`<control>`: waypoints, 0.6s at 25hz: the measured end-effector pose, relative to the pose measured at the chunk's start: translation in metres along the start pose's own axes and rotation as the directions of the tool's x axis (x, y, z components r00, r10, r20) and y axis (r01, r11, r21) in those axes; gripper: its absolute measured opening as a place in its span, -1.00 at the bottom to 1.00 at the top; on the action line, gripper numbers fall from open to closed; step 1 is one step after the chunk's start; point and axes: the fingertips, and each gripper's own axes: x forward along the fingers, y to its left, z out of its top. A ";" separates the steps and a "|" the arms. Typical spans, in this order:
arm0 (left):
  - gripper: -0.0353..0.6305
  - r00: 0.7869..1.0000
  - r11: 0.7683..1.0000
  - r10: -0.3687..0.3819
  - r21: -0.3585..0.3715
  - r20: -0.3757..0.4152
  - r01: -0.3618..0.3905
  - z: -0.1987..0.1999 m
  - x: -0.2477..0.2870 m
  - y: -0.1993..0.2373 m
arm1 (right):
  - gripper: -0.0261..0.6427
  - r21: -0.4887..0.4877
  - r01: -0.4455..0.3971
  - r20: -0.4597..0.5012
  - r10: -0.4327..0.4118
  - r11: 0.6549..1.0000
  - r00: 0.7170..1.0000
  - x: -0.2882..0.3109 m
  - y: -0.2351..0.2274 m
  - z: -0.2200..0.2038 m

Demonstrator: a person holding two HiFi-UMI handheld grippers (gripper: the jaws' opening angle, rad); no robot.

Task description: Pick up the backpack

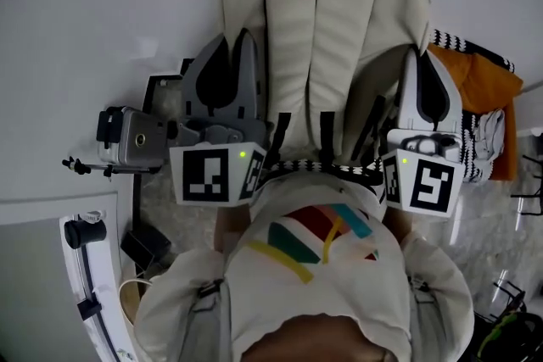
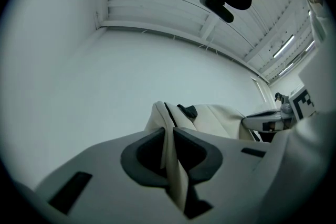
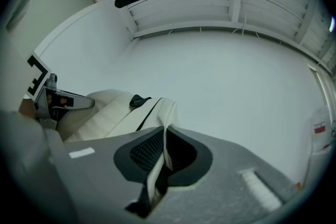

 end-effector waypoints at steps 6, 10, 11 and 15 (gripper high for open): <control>-0.76 1.000 1.000 0.014 0.006 -0.007 -0.014 0.001 -0.002 -0.002 | -0.86 -0.020 -0.011 -0.007 0.011 1.000 1.000 -0.002 -0.001 -0.003; -0.76 1.000 1.000 0.023 0.012 -0.017 -0.023 -0.001 0.000 0.000 | -0.86 -0.012 -0.012 -0.011 0.012 1.000 1.000 0.000 0.000 -0.004; -0.76 1.000 1.000 0.023 0.009 -0.019 -0.022 -0.002 0.000 0.000 | -0.86 -0.012 -0.012 -0.013 0.012 1.000 1.000 -0.001 0.000 -0.005; -0.76 1.000 1.000 0.011 -0.015 -0.026 -0.011 -0.004 0.001 0.000 | -0.86 -0.007 -0.004 -0.018 0.003 1.000 1.000 -0.001 -0.001 -0.005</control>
